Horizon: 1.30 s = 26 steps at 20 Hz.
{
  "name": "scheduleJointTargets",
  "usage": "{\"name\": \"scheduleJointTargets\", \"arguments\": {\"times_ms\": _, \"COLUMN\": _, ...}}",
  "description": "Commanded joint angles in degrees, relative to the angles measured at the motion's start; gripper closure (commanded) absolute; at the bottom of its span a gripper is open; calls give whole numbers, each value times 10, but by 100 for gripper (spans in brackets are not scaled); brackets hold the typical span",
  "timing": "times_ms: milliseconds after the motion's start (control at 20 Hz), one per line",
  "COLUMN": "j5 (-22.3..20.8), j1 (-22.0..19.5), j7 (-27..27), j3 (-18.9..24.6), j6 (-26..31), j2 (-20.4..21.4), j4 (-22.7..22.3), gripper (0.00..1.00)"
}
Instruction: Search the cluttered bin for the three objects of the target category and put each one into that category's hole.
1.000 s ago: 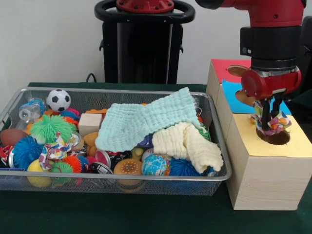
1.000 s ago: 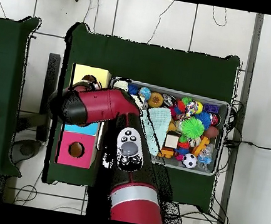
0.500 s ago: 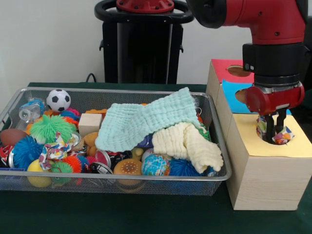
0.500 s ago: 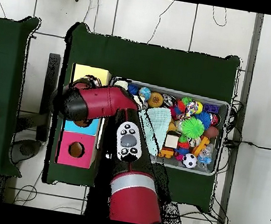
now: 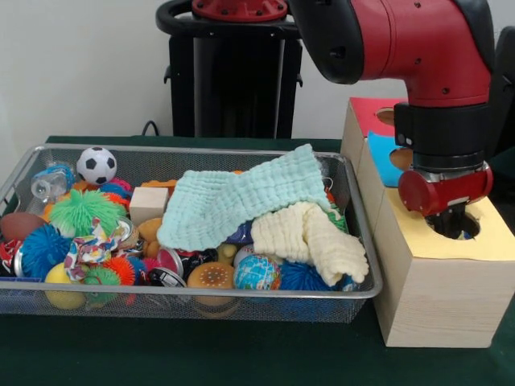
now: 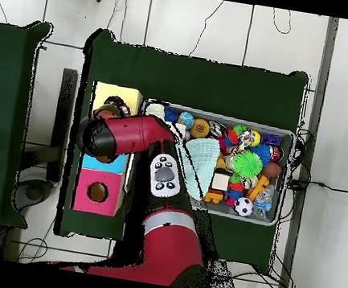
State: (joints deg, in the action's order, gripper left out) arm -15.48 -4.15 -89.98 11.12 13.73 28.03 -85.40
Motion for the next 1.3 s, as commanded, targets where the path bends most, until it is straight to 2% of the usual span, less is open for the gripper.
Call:
{"name": "scheduleJointTargets", "arguments": {"times_ms": 50, "j5": 13, "j1": 9, "j7": -105, "j3": -30, "j6": -17, "j2": -62, "j4": 25, "gripper": 100}}
{"name": "scheduleJointTargets", "arguments": {"times_ms": 450, "j5": 30, "j1": 8, "j7": -107, "j3": -25, "j6": -8, "j2": -59, "j4": 17, "gripper": 100}}
{"name": "scheduleJointTargets", "arguments": {"times_ms": 650, "j5": 40, "j1": 18, "j7": -109, "j3": -35, "j6": 17, "j2": -53, "j4": 22, "gripper": 100}}
{"name": "scheduleJointTargets", "arguments": {"times_ms": 1050, "j5": 54, "j1": 28, "j7": -107, "j3": -50, "j6": 25, "j2": -53, "j4": 27, "gripper": 100}}
{"name": "scheduleJointTargets", "arguments": {"times_ms": 1100, "j5": 58, "j1": 30, "j7": -104, "j3": -52, "j6": 23, "j2": -54, "j4": 26, "gripper": 0}}
{"name": "scheduleJointTargets", "arguments": {"times_ms": 1300, "j5": 59, "j1": 31, "j7": -103, "j3": -54, "j6": 19, "j2": -53, "j4": 25, "gripper": 0}}
